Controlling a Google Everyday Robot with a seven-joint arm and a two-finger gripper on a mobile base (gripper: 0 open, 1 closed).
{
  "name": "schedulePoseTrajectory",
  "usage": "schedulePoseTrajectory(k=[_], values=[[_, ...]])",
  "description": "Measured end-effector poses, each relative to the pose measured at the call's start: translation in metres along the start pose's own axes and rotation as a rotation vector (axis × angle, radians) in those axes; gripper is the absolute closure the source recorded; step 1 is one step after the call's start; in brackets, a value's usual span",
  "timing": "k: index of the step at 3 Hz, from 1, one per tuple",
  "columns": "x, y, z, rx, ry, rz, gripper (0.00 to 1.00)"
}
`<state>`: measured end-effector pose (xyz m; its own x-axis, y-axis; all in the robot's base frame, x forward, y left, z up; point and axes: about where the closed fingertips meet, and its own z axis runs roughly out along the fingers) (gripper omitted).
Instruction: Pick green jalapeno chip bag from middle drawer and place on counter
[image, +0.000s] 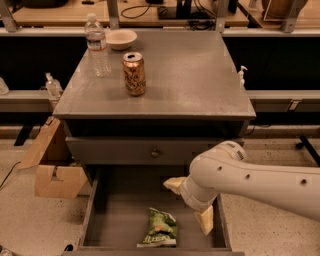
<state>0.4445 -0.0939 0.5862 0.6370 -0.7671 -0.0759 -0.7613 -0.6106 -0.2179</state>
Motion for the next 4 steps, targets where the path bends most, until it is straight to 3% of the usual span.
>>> schedulePoseTrajectory(k=[1, 2, 3, 4], values=[[-0.003, 0.010, 0.054, -0.064, 0.042, -0.089, 0.00], [-0.008, 0.012, 0.084, -0.089, 0.052, -0.129, 0.00], [-0.024, 0.006, 0.101, -0.078, 0.006, -0.165, 0.00], [-0.049, -0.018, 0.139, -0.033, -0.076, -0.251, 0.00]])
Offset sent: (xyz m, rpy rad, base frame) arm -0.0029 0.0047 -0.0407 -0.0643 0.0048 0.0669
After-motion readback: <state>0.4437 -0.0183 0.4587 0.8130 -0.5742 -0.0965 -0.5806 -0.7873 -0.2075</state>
